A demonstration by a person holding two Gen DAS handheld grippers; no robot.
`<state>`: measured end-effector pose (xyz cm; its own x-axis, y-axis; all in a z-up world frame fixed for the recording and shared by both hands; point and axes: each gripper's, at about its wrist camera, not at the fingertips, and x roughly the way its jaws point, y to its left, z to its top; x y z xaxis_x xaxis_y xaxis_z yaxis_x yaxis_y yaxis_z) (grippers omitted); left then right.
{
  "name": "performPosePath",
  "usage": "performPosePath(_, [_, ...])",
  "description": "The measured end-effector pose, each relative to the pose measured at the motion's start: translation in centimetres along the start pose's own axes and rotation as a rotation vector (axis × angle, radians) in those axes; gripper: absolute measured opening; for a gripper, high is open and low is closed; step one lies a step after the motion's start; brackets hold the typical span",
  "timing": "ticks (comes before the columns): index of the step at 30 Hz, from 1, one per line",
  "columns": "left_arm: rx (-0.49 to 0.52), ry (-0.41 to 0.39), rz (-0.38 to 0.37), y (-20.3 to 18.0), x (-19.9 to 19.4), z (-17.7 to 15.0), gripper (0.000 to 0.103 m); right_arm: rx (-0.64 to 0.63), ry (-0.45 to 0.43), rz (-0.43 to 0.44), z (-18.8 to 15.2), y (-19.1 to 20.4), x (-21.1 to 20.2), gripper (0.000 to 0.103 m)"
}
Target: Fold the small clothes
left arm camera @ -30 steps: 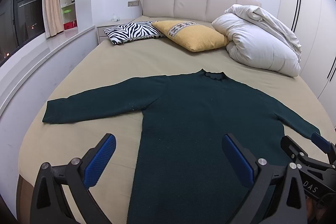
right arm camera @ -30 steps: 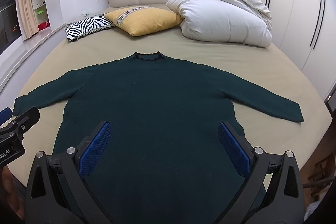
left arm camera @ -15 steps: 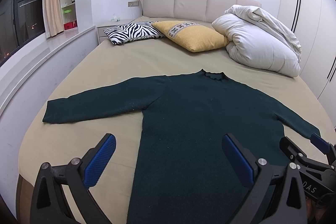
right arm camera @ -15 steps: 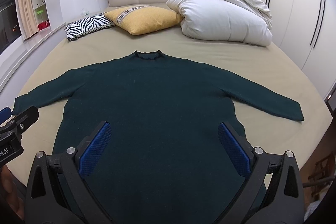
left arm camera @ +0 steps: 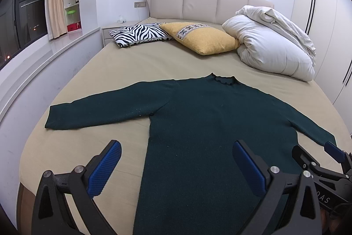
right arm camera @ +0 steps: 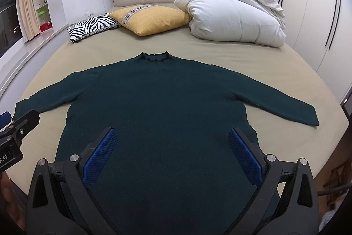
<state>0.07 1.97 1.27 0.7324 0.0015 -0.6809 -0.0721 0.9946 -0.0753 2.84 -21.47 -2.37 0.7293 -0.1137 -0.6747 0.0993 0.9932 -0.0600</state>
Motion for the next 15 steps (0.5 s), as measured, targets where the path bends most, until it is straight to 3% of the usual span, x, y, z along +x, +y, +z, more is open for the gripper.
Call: performPosePath(15, [0.000, -0.001, -0.001, 0.06, -0.07, -0.18, 0.103, -0.002, 0.004, 0.001, 0.01, -0.06, 0.01, 0.103])
